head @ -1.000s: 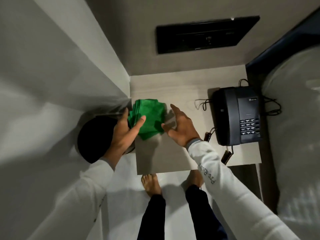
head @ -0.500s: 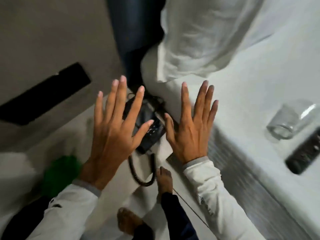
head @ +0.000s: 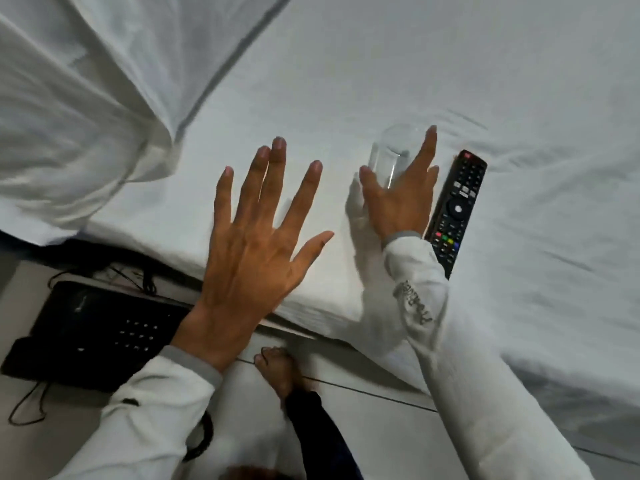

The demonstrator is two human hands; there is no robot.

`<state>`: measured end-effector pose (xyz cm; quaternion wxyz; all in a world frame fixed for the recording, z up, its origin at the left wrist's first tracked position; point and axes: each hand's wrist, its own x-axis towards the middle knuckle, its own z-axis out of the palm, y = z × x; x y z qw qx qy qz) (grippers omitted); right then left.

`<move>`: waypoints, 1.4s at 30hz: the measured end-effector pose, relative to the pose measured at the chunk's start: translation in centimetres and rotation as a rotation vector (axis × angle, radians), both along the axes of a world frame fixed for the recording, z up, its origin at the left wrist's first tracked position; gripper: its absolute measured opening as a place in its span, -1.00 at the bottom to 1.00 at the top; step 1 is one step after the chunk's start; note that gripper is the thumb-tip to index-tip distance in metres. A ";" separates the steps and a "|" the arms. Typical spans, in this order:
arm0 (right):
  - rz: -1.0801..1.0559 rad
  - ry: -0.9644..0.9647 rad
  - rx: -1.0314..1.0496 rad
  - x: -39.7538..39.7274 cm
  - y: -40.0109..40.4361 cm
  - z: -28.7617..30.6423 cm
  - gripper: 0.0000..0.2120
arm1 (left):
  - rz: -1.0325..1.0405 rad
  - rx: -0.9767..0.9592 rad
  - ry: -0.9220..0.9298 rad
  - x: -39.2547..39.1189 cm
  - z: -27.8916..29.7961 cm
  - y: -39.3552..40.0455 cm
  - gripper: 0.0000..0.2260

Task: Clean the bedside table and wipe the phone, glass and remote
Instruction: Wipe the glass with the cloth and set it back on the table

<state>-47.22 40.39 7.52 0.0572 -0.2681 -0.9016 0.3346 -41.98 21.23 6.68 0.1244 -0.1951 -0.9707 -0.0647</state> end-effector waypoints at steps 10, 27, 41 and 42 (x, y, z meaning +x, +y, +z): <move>0.235 0.349 -0.541 4.6 -6.6 0.0 -0.03 | 0.244 0.098 0.023 3.9 -2.2 -7.6 -0.36; 0.567 -1.166 -1.584 27.1 -36.5 -7.9 -0.43 | 1.363 0.277 -0.686 40.6 -13.1 -27.8 -0.38; 0.611 -1.173 -1.489 28.3 -38.2 -11.0 -0.57 | 1.350 0.373 -0.574 37.8 -17.4 -27.9 -0.43; 0.610 -1.169 -1.476 28.2 -38.1 -11.3 -0.56 | 1.356 0.363 -0.558 37.8 -17.3 -27.9 -0.46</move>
